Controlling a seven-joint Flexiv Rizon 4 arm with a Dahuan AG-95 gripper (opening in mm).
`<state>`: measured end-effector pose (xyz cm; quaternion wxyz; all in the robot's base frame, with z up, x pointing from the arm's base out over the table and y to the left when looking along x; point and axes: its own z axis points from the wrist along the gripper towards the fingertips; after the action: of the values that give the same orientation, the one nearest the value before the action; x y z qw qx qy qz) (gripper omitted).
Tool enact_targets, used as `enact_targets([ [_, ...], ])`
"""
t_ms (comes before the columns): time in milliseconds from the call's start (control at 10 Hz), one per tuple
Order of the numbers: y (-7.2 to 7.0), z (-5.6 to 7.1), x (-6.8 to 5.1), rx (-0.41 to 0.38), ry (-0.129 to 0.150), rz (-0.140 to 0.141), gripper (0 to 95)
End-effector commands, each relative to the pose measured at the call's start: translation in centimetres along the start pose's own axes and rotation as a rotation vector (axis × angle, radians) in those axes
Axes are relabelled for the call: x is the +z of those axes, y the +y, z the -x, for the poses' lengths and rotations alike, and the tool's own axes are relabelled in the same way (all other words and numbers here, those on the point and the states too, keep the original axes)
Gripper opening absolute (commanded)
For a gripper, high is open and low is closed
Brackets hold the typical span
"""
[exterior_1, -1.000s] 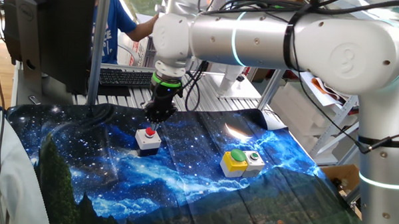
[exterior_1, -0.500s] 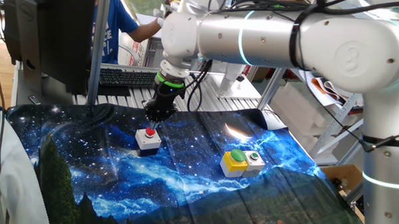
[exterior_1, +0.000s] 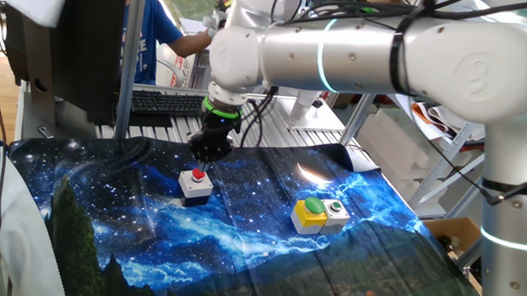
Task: Press three buttons from left to right in sequence
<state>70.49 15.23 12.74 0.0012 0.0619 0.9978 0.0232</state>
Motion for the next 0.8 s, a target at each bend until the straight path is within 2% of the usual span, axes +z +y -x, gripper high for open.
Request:
enact_targets([
  [100, 0.0, 1.2, -0.4, -0.015, 0.014, 0.018, 0.0],
  [200, -0.1, 2.5, -0.9, -0.01, 0.014, 0.017, 0.0],
  [400, -0.3, 3.7, -1.3, -0.008, 0.012, 0.011, 0.0],
  [600, -0.1, 3.8, -0.7, 0.009, 0.001, 0.008, 0.0],
  [800, 0.0, 3.3, -0.1, 0.022, -0.009, 0.005, 0.0],
])
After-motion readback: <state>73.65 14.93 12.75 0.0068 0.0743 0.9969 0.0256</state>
